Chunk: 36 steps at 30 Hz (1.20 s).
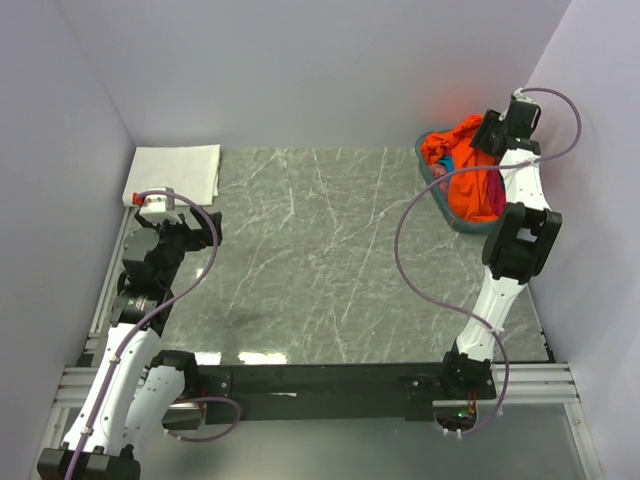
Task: Fold and stack the t-shirts
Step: Grab the tshirt from the pile
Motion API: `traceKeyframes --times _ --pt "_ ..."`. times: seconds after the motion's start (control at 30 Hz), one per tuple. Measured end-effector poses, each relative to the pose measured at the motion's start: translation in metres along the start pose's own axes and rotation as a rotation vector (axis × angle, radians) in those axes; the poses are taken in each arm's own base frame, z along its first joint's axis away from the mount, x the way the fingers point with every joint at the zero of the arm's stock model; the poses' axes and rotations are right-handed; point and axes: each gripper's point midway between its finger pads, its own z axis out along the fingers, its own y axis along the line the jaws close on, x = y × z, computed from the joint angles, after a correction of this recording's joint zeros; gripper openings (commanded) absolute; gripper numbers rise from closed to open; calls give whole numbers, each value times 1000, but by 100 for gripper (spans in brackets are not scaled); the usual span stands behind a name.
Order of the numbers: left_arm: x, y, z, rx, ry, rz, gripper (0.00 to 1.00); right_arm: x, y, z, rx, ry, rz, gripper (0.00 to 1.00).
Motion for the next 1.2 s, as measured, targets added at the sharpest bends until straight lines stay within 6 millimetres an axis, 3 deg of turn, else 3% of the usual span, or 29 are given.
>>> traceKeyframes --times 0.33,0.5,0.7,0.8,0.93,1.07,1.2 --pt "4 1 3 -4 15 0 99 -16 30 9 -32 -56 -43 57" --pt "6 2 4 -5 21 0 99 -3 27 25 14 -40 -58 54" --pt "6 2 4 -7 21 0 99 8 15 38 68 -22 -64 40" --pt "6 2 4 -7 21 0 99 10 12 40 77 -20 -68 26" --pt "6 2 4 -7 21 0 100 9 12 40 78 -21 -74 2" --pt "6 2 4 -9 20 0 99 14 12 35 75 -23 -78 0" --pt "5 2 4 -9 20 0 99 18 17 2 64 -31 -100 0"
